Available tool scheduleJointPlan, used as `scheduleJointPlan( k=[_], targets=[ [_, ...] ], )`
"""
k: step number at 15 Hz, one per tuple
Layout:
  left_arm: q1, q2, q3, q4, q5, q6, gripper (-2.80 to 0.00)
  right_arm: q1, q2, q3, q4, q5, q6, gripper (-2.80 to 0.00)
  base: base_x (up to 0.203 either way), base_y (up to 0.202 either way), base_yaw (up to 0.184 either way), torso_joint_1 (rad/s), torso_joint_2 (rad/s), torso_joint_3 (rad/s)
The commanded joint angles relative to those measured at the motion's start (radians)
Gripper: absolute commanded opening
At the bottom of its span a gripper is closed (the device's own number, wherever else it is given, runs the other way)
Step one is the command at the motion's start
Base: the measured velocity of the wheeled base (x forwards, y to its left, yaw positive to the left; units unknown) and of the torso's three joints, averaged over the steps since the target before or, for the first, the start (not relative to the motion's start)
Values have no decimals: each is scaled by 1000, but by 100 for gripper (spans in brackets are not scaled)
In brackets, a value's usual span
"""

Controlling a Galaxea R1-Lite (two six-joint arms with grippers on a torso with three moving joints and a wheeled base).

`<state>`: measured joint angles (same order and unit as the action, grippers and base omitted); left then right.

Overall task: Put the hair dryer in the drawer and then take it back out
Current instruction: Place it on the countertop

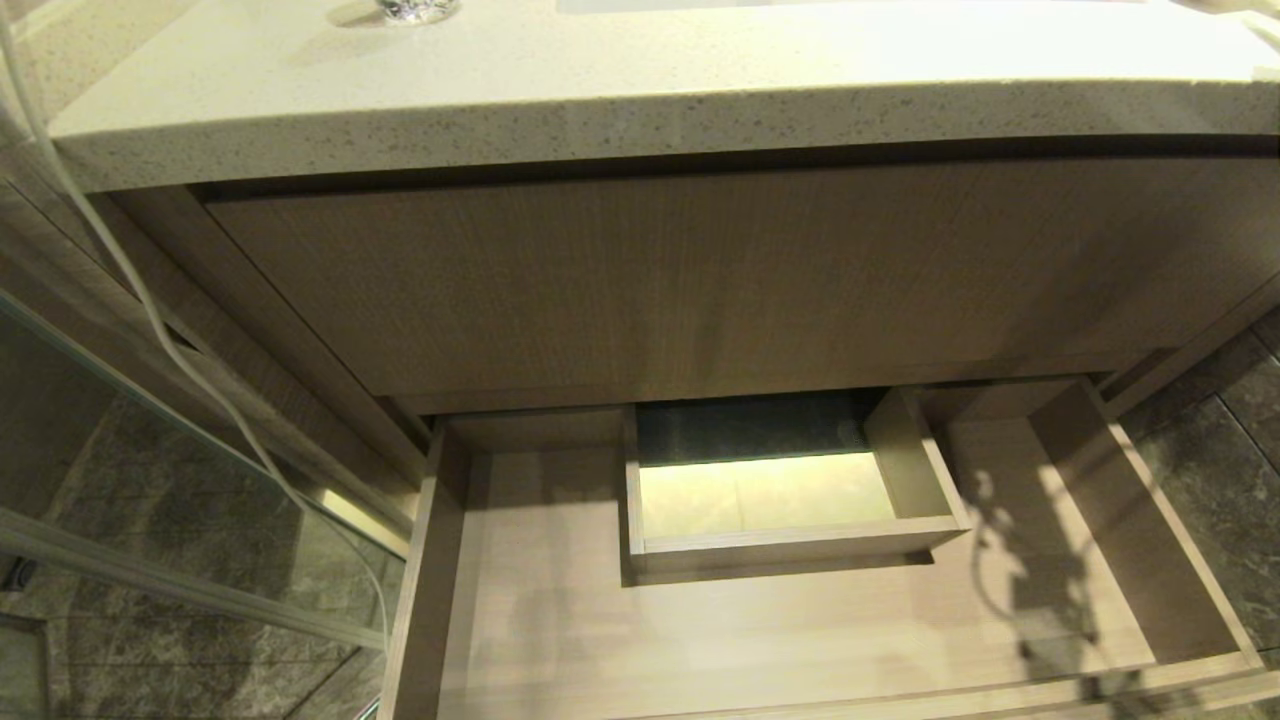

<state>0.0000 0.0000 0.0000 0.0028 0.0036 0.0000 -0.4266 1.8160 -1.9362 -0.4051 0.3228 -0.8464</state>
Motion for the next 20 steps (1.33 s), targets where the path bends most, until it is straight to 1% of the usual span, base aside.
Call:
scheduleJointPlan(
  k=[1,6,7,12,14,17,18,20],
  targets=[
    [0,0,0,0,-1,0,-280,0,-1,0,-1,2,-6,0,0,0,0,0,0,0],
    [0,0,0,-1,-1,0,-280,0,-23,2,27,11,-10,0,0,0,0,0,0,0],
    [0,0,0,0,1,0,-280,1,-35,4,40,13,-13,-280,0,0,0,0,0,0],
    [0,0,0,-1,-1,0,-280,5,-152,68,131,10,-13,-280,0,0,0,0,0,0],
    [0,0,0,0,-1,0,-280,6,-230,126,178,3,-10,-280,0,0,0,0,0,0],
    [0,0,0,0,0,0,-280,6,-409,307,287,-38,-10,-280,0,0,0,0,0,0],
    [0,0,0,0,1,0,-280,6,-481,379,339,-54,-11,-280,0,0,0,0,0,0],
    [0,0,0,-1,0,0,-280,1,-626,541,485,-91,-25,-280,0,0,0,0,0,0]
  ],
)
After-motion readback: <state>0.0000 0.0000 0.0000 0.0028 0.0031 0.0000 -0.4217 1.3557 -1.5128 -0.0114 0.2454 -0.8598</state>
